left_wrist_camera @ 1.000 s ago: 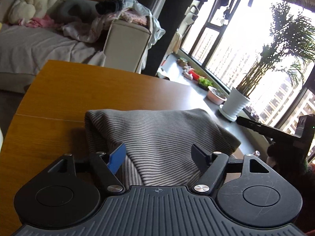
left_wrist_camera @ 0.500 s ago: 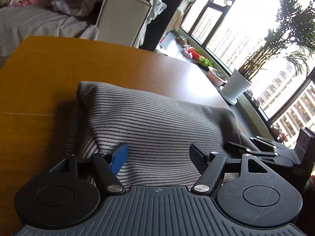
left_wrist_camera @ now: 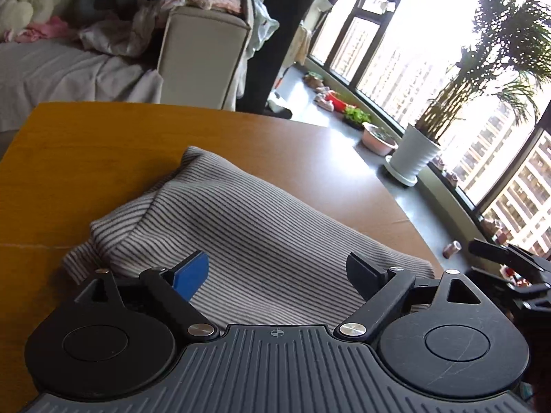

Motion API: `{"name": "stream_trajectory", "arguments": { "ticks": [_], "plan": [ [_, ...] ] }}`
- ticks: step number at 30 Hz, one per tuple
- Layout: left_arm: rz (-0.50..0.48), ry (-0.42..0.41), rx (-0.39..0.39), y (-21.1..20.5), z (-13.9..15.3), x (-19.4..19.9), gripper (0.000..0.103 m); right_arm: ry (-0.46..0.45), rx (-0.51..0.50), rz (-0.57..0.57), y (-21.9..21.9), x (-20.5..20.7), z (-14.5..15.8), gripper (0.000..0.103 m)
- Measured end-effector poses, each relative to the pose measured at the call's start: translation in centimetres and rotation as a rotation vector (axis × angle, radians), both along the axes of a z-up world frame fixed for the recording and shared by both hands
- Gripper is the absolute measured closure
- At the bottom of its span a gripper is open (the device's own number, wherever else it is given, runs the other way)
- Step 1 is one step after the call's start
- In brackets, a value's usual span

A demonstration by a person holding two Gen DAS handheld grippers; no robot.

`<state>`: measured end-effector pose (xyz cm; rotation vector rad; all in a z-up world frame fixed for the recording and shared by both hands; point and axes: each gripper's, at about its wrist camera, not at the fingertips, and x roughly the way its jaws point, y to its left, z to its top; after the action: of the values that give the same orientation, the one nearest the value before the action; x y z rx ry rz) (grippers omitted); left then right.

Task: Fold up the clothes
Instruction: 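Open both tools and release the folded striped sweater on the table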

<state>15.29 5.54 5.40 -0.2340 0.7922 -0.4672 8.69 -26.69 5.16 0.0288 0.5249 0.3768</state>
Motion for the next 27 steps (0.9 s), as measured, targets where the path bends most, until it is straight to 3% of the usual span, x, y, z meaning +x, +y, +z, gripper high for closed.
{"name": "stream_trajectory", "arguments": {
  "ticks": [3,7,16,19,23,27],
  "plan": [
    [-0.057,0.039,-0.004,-0.7,-0.7,-1.7,0.035,0.061,-0.028,0.024,2.0,2.4,-2.9,0.062],
    [-0.079,0.071,0.067,-1.7,-2.2,-1.7,0.045,0.064,-0.051,0.024,2.4,2.1,-4.7,0.061],
    [-0.073,0.044,0.065,-1.9,-2.4,1.3,0.048,0.059,-0.033,0.024,3.2,-3.6,-4.5,0.06],
    [-0.069,0.022,0.075,-2.2,-2.2,1.7,0.048,0.069,-0.002,0.036,4.0,-4.5,-4.6,0.05],
    [-0.065,-0.006,0.087,-2.6,-2.0,2.2,0.048,0.085,0.002,-0.015,3.9,-4.1,-4.8,0.024],
    [-0.067,-0.044,0.104,-3.0,-1.6,2.2,0.042,0.077,0.053,-0.033,3.0,-4.1,-4.3,0.022]
  ]
}}
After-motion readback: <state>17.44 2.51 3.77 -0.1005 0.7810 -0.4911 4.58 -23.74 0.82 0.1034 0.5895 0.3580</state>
